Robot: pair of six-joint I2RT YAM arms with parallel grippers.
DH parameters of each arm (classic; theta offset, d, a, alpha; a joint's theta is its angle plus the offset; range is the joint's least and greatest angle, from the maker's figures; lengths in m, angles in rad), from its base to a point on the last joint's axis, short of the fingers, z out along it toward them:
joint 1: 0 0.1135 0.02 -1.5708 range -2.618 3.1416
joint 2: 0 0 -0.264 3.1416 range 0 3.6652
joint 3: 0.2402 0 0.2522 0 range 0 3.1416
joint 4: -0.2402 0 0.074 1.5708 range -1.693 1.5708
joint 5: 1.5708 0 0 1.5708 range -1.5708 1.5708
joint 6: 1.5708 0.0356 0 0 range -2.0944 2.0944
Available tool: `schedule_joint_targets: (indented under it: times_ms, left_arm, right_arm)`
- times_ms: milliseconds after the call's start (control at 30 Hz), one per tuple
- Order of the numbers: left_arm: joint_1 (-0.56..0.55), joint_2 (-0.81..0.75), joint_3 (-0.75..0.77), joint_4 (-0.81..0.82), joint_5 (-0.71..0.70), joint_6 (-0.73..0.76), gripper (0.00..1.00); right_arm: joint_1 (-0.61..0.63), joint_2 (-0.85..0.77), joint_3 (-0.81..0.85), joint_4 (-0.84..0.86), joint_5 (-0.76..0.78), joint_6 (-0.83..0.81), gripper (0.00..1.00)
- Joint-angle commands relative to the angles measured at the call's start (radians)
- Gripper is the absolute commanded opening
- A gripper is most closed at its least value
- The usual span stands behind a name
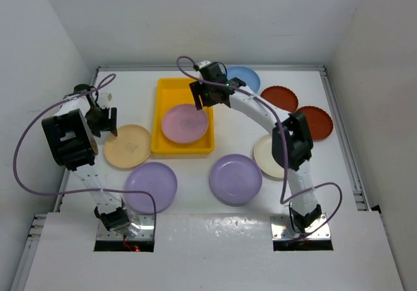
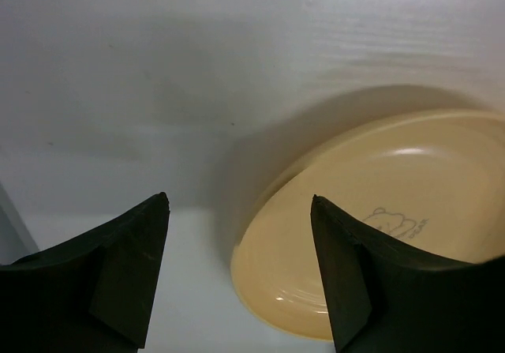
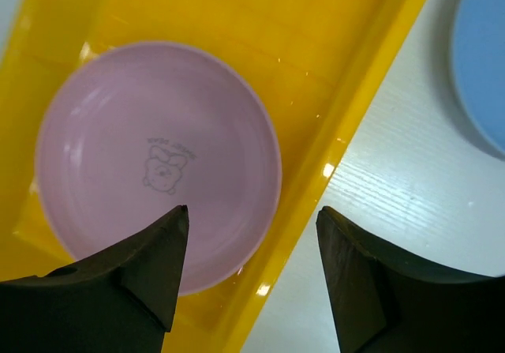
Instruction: Place the plates into the plastic bin on the countertop
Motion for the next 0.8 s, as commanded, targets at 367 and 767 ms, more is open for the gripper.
schedule_joint_targets:
  times_ms: [367,767]
  left_arm:
    - [0.041,0.010,0.058,-0.057,-0.016,0.034,0.00]
    - [-0.088,-0.173,0.504,0.017,0.289,-0.141,0.00]
  right_arm:
    - [-0.049,-0.360,-0.223,0.167,0.016,0.055,0.65]
    - [-0.210,-0.566,-0.530,0.165,0.040,0.203,0.63]
